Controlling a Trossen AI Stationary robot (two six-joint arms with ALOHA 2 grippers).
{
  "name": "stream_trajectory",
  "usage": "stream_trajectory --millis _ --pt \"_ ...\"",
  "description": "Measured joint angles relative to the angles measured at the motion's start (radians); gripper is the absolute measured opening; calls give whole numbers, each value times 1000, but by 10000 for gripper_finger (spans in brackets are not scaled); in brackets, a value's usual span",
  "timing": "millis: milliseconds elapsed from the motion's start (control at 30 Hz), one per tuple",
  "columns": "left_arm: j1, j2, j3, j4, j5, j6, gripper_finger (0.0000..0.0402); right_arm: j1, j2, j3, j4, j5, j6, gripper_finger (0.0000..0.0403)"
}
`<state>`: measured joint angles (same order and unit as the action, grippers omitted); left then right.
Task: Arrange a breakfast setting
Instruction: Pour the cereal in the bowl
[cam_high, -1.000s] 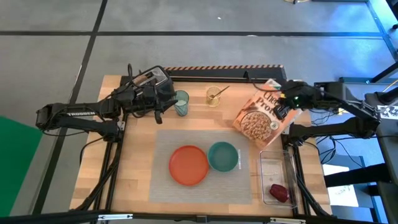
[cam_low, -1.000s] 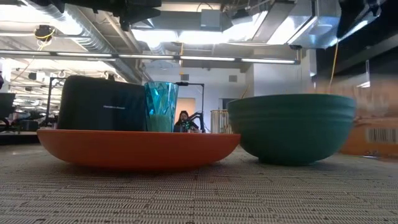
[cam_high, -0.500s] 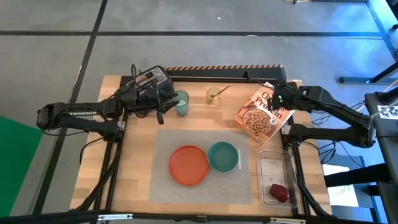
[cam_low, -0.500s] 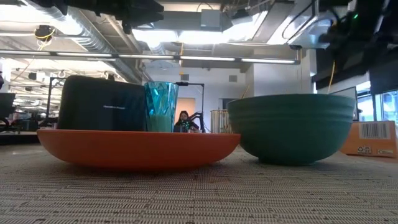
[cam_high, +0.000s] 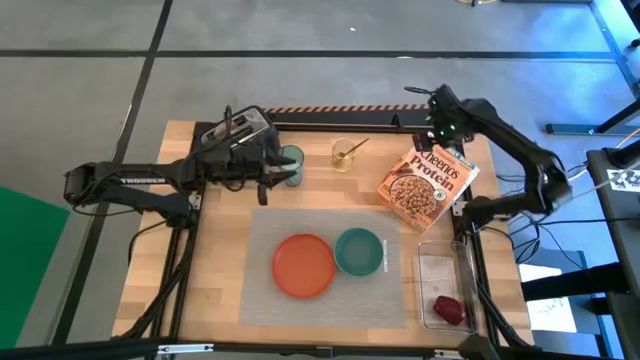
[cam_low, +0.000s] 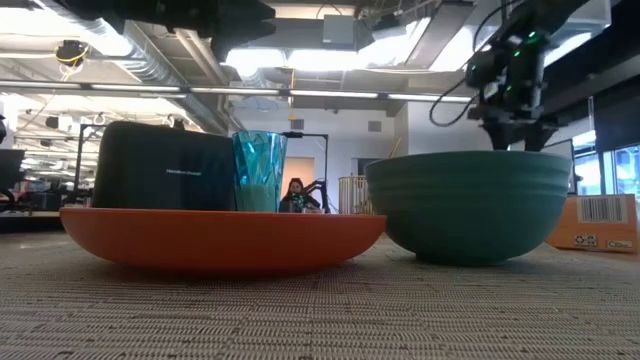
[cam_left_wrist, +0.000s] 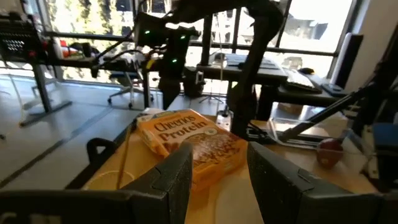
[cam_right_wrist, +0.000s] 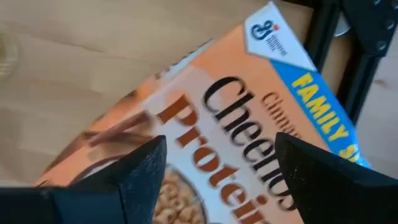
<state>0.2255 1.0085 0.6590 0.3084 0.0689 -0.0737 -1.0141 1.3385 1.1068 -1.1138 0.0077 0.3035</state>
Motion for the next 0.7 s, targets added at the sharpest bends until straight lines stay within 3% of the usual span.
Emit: stream_trajectory --millis 333,400,500,700 --pt "0 1 -1 -47 -33 -100 147 -3 131 13 97 10 67 257" --pt "0 1 -1 -49 -37 -100 148 -1 139 13 99 52 75 249" --pt "0 1 -1 -50 -75 -99 148 -1 144 13 146 157 156 236" --pt "4 1 -1 -50 -111 -73 148 -36 145 14 286 184 340 214"
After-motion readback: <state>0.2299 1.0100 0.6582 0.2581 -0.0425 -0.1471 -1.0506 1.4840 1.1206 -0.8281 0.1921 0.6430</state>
